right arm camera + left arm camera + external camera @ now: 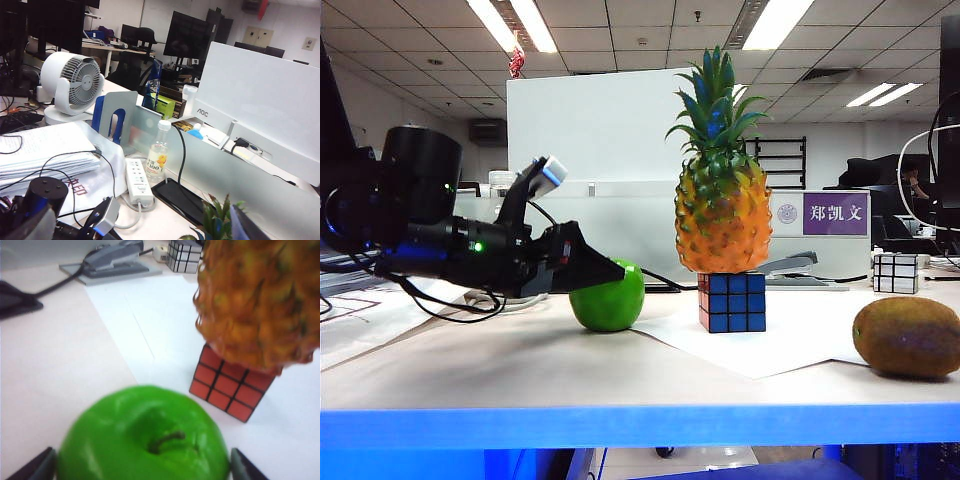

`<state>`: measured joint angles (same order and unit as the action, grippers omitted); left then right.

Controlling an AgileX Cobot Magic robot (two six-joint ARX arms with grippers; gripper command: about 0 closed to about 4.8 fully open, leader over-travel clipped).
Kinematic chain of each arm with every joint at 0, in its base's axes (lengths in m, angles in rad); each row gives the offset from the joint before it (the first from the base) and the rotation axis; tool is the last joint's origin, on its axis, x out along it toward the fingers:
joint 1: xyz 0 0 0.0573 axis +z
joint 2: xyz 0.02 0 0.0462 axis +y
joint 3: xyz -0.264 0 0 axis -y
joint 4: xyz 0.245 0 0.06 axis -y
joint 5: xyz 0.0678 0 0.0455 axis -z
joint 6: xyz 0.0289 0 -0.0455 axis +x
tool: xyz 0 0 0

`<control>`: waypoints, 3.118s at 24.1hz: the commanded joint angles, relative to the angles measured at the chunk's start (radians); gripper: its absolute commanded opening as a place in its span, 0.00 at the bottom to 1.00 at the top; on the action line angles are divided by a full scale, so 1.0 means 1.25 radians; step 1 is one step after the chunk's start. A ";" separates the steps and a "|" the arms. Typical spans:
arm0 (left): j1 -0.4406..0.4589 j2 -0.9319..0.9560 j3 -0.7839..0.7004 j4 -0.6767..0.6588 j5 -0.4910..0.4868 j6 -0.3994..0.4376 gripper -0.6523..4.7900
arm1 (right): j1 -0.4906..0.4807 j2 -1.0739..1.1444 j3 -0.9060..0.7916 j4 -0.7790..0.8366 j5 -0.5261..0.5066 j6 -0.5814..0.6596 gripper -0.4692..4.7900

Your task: Arrange all the fruits from large to small from left to right in a row.

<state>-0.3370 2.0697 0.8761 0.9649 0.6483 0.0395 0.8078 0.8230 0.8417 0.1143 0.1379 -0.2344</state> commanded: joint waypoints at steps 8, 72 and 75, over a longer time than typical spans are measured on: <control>-0.031 0.037 0.010 -0.013 -0.010 0.029 1.00 | -0.008 -0.001 0.003 0.013 0.002 -0.002 1.00; -0.064 -0.211 -0.090 -0.147 0.359 -0.059 0.11 | -0.006 -0.135 0.005 -0.072 0.059 -0.010 1.00; -0.113 -0.209 -0.090 -0.116 0.327 -0.059 0.11 | -0.006 -0.135 0.005 -0.076 0.059 -0.010 1.00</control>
<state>-0.4561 1.8130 0.7597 0.7818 1.0767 -0.0284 0.7986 0.6563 0.8425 0.0116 0.2096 -0.2455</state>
